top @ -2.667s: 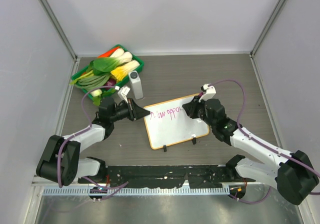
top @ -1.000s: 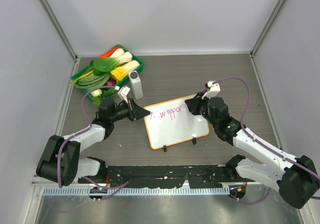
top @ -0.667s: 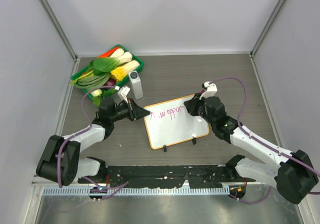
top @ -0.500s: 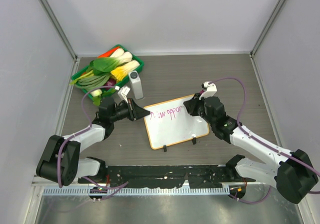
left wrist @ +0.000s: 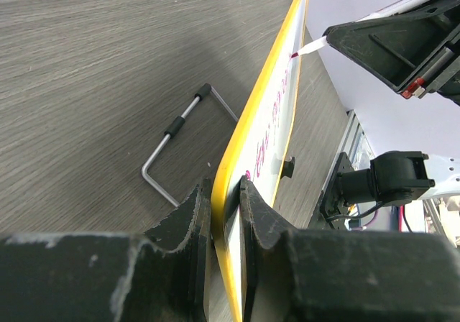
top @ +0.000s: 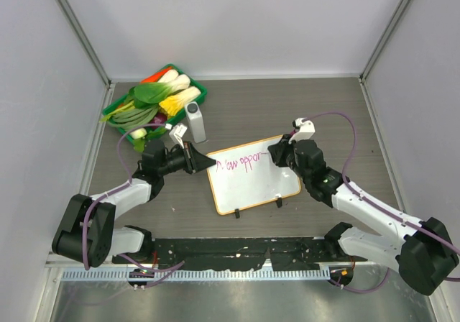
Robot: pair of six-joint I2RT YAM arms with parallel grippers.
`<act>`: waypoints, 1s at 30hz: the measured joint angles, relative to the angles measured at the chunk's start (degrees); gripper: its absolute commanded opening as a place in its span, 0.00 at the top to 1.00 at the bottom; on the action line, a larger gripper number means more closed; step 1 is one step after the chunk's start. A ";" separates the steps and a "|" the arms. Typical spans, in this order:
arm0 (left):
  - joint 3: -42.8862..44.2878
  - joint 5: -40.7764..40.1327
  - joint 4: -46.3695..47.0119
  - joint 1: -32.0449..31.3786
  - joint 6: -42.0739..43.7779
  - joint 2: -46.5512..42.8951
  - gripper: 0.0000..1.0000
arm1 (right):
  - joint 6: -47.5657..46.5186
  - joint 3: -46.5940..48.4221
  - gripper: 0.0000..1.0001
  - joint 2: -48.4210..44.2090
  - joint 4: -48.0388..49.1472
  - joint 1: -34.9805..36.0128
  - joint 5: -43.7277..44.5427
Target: Write a sentence on the whiteboard
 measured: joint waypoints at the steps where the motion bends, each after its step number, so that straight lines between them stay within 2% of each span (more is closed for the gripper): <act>1: 0.00 0.00 0.00 0.00 0.00 0.00 1.00 | -0.02 0.00 0.99 -0.04 -0.09 0.00 0.17; 13: 0.00 0.02 0.00 0.00 0.02 0.00 1.00 | -0.26 0.02 0.99 -1.97 -0.61 0.00 -0.04; 30: 0.00 0.02 -0.02 0.00 0.13 0.00 1.00 | -0.20 1.29 0.98 0.83 0.72 0.00 -0.68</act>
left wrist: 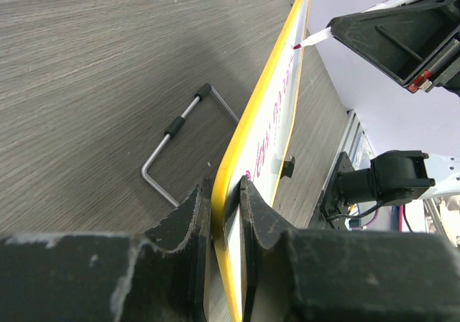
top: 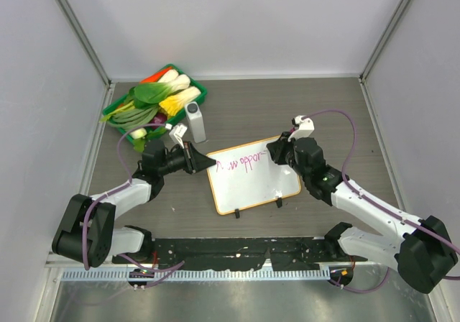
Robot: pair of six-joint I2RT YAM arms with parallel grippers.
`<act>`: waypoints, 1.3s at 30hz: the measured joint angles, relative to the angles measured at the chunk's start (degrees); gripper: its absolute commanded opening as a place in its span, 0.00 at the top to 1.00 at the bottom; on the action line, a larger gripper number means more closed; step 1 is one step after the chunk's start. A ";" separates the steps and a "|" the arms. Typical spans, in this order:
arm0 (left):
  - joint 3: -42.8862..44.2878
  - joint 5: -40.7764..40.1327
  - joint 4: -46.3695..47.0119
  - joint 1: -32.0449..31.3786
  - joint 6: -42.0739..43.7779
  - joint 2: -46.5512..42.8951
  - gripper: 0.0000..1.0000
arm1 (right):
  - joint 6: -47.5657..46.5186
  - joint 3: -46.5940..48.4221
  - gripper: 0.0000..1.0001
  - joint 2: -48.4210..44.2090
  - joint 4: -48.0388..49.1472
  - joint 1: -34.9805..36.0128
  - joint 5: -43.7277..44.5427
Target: Write a sentence on the whiteboard
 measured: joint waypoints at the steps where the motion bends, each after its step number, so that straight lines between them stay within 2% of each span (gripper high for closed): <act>1: 0.00 0.00 0.00 0.00 0.00 0.00 1.00 | 0.00 0.00 0.99 0.00 -0.02 0.00 -0.02; 39: 0.00 -0.20 -0.20 -0.02 0.02 0.02 1.00 | -0.85 -0.63 0.99 -0.92 -4.48 0.00 -3.39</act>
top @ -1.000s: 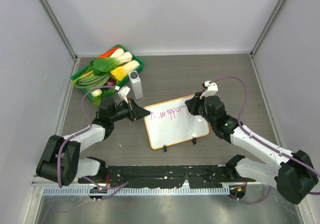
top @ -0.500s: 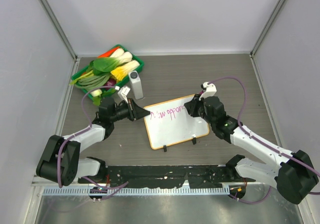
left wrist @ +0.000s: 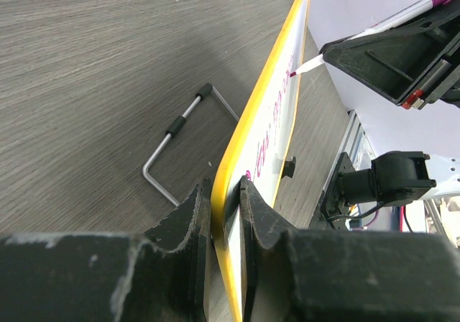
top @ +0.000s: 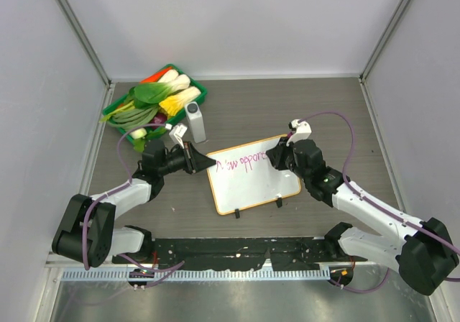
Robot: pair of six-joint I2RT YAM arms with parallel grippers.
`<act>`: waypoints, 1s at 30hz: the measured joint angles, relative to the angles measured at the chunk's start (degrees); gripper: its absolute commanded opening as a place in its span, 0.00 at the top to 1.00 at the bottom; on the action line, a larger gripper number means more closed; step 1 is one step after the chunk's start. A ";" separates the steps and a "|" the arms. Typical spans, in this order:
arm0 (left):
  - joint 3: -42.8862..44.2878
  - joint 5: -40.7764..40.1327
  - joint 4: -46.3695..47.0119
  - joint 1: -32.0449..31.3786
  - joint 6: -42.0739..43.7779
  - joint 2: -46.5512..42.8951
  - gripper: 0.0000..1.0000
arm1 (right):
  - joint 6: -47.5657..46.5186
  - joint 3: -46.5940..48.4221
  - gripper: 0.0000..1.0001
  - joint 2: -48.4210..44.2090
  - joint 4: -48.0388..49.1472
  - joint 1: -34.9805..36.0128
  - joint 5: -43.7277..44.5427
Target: Write a sentence on the whiteboard
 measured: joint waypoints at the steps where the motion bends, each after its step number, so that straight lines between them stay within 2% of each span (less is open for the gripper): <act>1: 0.00 0.00 0.00 0.00 0.00 -0.02 1.00 | 0.00 0.00 0.99 0.00 0.00 0.00 0.02; 13: 0.00 0.00 0.00 0.00 0.00 -0.02 1.00 | -0.04 0.00 0.99 -0.42 -0.48 0.00 0.94; 24: 0.00 0.02 -0.07 -0.04 0.04 -0.26 1.00 | -0.24 0.00 0.99 -4.79 -0.68 -0.13 1.18; 30: 0.00 0.00 -0.37 -0.11 0.09 -0.66 1.00 | -0.13 0.00 0.99 -5.01 -0.70 -2.03 -0.28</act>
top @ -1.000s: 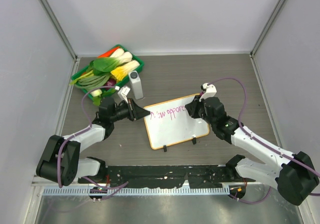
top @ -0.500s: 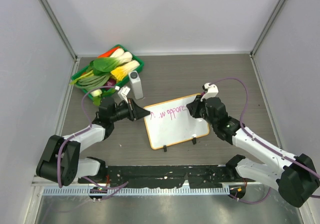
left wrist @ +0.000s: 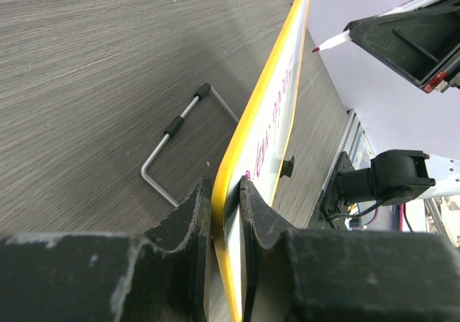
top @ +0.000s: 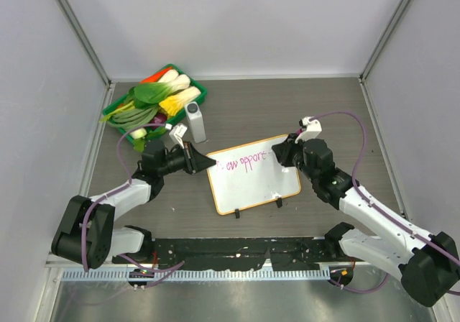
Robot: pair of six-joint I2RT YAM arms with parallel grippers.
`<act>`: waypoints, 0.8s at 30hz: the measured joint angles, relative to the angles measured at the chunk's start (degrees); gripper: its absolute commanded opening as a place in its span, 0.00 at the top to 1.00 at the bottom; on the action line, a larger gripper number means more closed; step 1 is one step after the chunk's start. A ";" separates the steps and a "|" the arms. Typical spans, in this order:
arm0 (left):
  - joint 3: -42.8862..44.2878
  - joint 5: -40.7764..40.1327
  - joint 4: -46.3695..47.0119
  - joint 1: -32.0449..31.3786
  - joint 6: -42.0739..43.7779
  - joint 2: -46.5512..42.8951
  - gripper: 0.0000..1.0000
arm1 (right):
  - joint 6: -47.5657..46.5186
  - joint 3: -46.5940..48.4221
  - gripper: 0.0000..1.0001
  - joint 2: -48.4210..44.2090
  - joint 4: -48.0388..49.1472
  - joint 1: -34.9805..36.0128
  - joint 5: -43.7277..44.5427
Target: Write a sentence on the whiteboard
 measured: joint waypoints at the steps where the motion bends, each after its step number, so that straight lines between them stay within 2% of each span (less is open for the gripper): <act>1: 0.00 0.00 -0.04 0.00 0.00 -0.02 1.00 | 0.13 0.00 0.99 -0.15 -0.02 -0.68 -0.33; 7: 0.00 -0.09 -0.28 -0.04 0.02 -0.22 1.00 | 0.39 0.00 0.99 -0.98 0.39 -3.93 -2.08; 24: 0.00 -0.22 -0.35 -0.11 0.02 -0.22 1.00 | 0.37 -0.85 0.99 -4.26 0.50 -4.46 -2.01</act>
